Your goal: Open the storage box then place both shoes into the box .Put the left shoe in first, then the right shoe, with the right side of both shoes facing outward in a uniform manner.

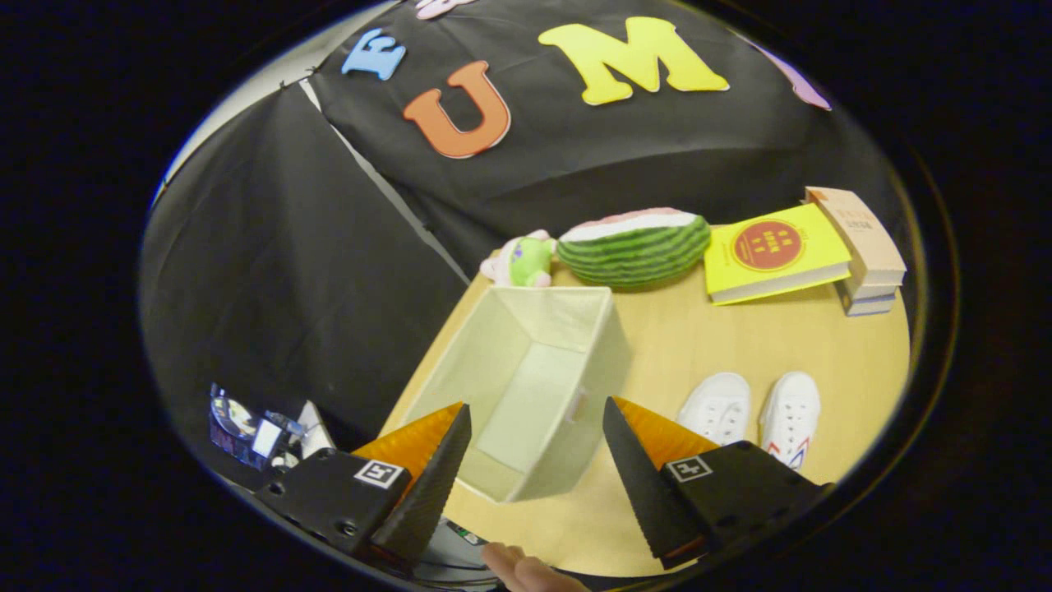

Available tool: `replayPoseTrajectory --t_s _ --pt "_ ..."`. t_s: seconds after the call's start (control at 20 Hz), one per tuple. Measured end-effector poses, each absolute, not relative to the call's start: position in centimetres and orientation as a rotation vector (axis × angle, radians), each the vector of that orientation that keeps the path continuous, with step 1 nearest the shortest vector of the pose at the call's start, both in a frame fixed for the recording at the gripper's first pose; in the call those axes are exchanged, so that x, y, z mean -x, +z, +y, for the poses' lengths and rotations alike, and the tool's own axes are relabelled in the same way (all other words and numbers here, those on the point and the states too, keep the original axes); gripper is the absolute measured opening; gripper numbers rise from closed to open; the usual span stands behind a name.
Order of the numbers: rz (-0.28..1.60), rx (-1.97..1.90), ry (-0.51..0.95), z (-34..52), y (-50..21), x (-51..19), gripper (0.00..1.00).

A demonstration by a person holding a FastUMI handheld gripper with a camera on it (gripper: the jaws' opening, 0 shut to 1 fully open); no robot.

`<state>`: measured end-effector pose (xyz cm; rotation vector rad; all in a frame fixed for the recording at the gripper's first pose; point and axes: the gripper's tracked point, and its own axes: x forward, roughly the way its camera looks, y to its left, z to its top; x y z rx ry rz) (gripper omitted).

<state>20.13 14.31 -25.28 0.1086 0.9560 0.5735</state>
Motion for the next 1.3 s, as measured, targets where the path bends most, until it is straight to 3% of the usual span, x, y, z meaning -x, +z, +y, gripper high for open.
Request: replayPoseTrajectory --t_s 0.3,0.55,0.8,0.95,1.2,1.3 --pt "0.998 0.026 0.388 4.7 -32.0 -21.6 1.0" --pt "1.183 -0.066 0.333 0.8 -37.5 -20.8 1.0" --pt "1.313 -0.061 0.279 -2.3 -41.1 -20.2 0.9" --pt "1.332 0.043 0.271 -2.9 -42.4 -20.1 0.73" --pt "1.363 0.067 0.26 -0.8 -43.6 -20.4 0.32" --pt "1.376 0.014 0.262 -0.6 -43.6 -20.4 0.24"
